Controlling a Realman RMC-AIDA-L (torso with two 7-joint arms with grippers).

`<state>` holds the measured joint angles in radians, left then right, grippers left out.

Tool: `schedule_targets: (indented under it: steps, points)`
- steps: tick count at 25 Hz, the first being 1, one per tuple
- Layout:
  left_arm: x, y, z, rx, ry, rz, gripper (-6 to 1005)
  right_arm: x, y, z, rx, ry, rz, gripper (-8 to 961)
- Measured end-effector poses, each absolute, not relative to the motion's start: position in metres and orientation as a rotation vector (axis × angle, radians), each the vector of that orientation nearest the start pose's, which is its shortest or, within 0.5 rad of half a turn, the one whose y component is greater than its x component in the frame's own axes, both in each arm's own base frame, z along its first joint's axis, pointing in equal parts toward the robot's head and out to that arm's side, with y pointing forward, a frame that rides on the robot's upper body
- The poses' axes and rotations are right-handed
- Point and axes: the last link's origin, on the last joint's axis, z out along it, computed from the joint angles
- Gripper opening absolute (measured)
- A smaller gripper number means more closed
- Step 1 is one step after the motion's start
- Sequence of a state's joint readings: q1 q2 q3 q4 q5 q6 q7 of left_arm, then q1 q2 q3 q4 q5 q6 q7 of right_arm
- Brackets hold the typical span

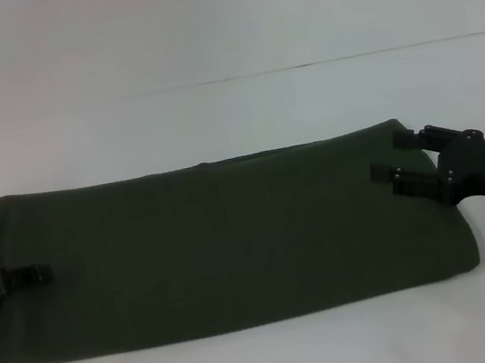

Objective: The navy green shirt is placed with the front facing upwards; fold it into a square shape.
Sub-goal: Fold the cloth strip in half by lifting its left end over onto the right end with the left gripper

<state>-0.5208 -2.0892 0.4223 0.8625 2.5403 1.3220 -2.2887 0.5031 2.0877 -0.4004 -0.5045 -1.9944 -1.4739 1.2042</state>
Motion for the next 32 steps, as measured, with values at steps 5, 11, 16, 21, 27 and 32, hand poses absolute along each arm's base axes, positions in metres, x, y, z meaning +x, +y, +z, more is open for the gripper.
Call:
schedule_targets:
  steps: [5,11,16,21,27,32]
  points:
    - [-0.350,0.337,0.052,-1.958,-1.695,-0.300,717,0.298,0.326,0.004,-2.409,0.710,0.826,789]
    - [-0.349,0.338,0.054,-1.960,-1.687,-0.303,467,0.297,0.327,0.004,-2.410,0.708,0.828,789]
    - [-0.347,0.340,0.054,-1.972,-1.678,-0.297,244,0.296,0.329,0.004,-2.411,0.703,0.828,789]
    - [-0.347,0.341,0.056,-1.975,-1.669,-0.295,93,0.296,0.329,0.004,-2.413,0.702,0.827,789]
    - [-0.344,0.342,0.065,-1.976,-1.638,-0.292,90,0.293,0.329,0.000,-2.425,0.706,0.835,789]
    - [-0.347,0.339,0.071,-1.959,-1.628,-0.283,88,0.288,0.329,-0.007,-2.456,0.696,0.841,789]
